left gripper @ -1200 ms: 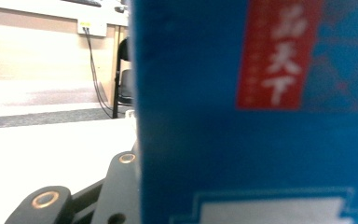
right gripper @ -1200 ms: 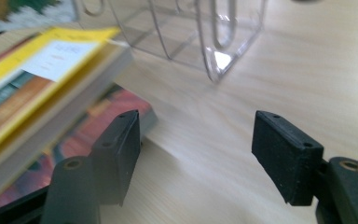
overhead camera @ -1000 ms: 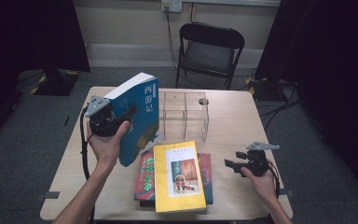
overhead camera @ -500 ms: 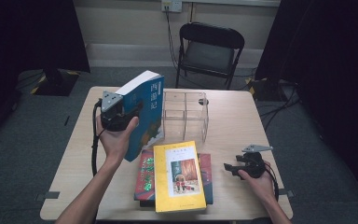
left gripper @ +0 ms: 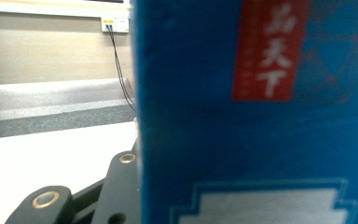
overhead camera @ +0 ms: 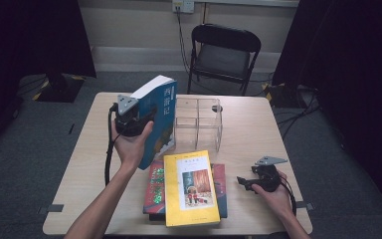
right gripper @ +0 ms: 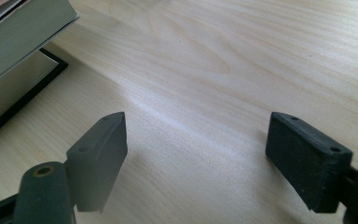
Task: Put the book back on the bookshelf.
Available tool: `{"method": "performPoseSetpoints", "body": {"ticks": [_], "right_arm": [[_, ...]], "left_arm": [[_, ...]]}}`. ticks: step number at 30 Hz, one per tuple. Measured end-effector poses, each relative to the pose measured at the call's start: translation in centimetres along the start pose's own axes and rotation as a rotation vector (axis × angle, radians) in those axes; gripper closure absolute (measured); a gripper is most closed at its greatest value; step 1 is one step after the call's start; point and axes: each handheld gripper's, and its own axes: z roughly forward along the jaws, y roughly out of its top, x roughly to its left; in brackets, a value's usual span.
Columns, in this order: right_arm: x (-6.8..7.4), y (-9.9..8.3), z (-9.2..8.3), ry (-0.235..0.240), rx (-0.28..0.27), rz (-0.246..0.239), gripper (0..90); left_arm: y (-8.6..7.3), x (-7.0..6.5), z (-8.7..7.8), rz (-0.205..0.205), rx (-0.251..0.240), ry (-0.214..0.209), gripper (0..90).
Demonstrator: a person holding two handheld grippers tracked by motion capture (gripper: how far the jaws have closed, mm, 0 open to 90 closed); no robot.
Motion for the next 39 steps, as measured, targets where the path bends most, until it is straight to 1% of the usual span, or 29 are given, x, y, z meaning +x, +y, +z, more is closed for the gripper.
{"method": "performPoseSetpoints", "body": {"ticks": [2, 3, 4, 7, 10, 11, 13, 14, 16, 17, 18, 19, 21, 24, 25, 27, 28, 29, 30, 31, 32, 33, 36, 38, 39], "right_arm": [[0.2, 0.0, 0.0, -0.007, 0.002, -0.013, 19.0], [0.2, 0.0, 0.1, -0.008, 0.002, -0.014, 18.4], [0.2, 0.0, 0.1, -0.010, 0.001, -0.017, 18.4], [0.3, -0.1, 0.2, -0.015, 0.000, -0.022, 18.3], [0.3, -0.1, 0.2, -0.015, -0.001, -0.024, 18.3], [0.3, -0.1, 0.2, -0.017, -0.003, -0.028, 18.3], [0.4, 0.0, 0.3, -0.024, -0.002, -0.035, 18.3], [0.4, 0.0, 0.3, -0.027, -0.001, -0.038, 18.1], [0.5, 0.0, 0.3, -0.030, 0.000, -0.043, 17.8], [0.5, 0.0, 0.3, -0.030, 0.000, -0.043, 17.8], [0.5, 0.0, 0.3, -0.028, -0.001, -0.043, 17.8], [0.5, 0.0, 0.3, -0.028, -0.001, -0.043, 17.8], [0.5, 0.0, 0.3, -0.027, -0.002, -0.043, 17.8], [0.5, -0.1, 0.4, -0.030, -0.002, -0.047, 17.7], [0.5, -0.1, 0.3, -0.028, -0.003, -0.046, 17.8], [0.5, -0.1, 0.4, -0.028, -0.005, -0.047, 17.8], [0.5, -0.1, 0.4, -0.027, -0.005, -0.047, 17.8], [0.5, -0.1, 0.4, -0.028, -0.005, -0.047, 17.8], [0.5, -0.1, 0.4, -0.028, -0.005, -0.047, 17.8], [0.5, -0.1, 0.4, -0.029, -0.006, -0.051, 17.8], [0.5, -0.1, 0.4, -0.029, -0.006, -0.051, 17.8], [0.5, -0.1, 0.4, -0.029, -0.006, -0.052, 17.8], [0.4, -0.1, 0.4, -0.025, -0.008, -0.052, 17.9], [0.4, -0.1, 0.4, -0.026, -0.008, -0.053, 17.9], [0.5, -0.1, 0.4, -0.026, -0.008, -0.054, 17.9]], "left_arm": [[0.1, 0.0, 0.4, -0.014, 0.001, 0.006, 61.6], [0.1, 0.0, 0.7, -0.013, 0.005, 0.008, 61.6], [0.1, -0.1, 1.0, -0.022, 0.001, 0.012, 61.6], [0.1, -0.1, 1.7, -0.013, 0.014, 0.026, 61.5], [0.1, -0.3, 2.4, -0.004, 0.015, 0.038, 61.5], [0.1, -0.3, 2.8, 0.001, 0.022, 0.040, 61.5], [0.1, -0.2, 3.5, -0.010, 0.028, 0.047, 61.5], [0.1, -0.1, 3.8, -0.020, 0.025, 0.052, 61.5], [0.1, 0.0, 4.3, -0.022, 0.021, 0.060, 61.5], [0.1, 0.1, 4.5, -0.031, 0.011, 0.065, 61.5], [0.1, 0.1, 5.0, -0.021, 0.013, 0.074, 61.6], [0.1, 0.1, 5.0, -0.021, 0.013, 0.074, 61.5], [0.1, 0.1, 5.6, -0.020, 0.009, 0.084, 61.5], [0.1, 0.3, 6.4, -0.026, 0.005, 0.086, 61.5], [0.2, 0.3, 6.8, -0.033, -0.007, 0.091, 61.5], [0.2, 0.3, 7.0, -0.029, -0.007, 0.094, 61.4], [0.1, 0.2, 7.2, -0.031, -0.019, 0.098, 61.4], [-0.2, 0.1, 7.7, -0.019, -0.025, 0.096, 61.4], [-0.2, 0.1, 7.7, -0.019, -0.025, 0.096, 61.3], [-0.7, -0.1, 8.0, -0.013, -0.032, 0.096, 61.4], [-0.7, -0.1, 8.0, -0.013, -0.032, 0.096, 61.3], [-1.1, -0.2, 8.2, -0.017, -0.039, 0.091, 61.3], [-1.8, -0.3, 8.4, -0.024, -0.035, 0.080, 61.3], [-2.2, -0.3, 8.3, -0.018, -0.053, 0.078, 61.2], [-2.3, -0.2, 8.2, 0.001, -0.051, 0.069, 61.2]]}}
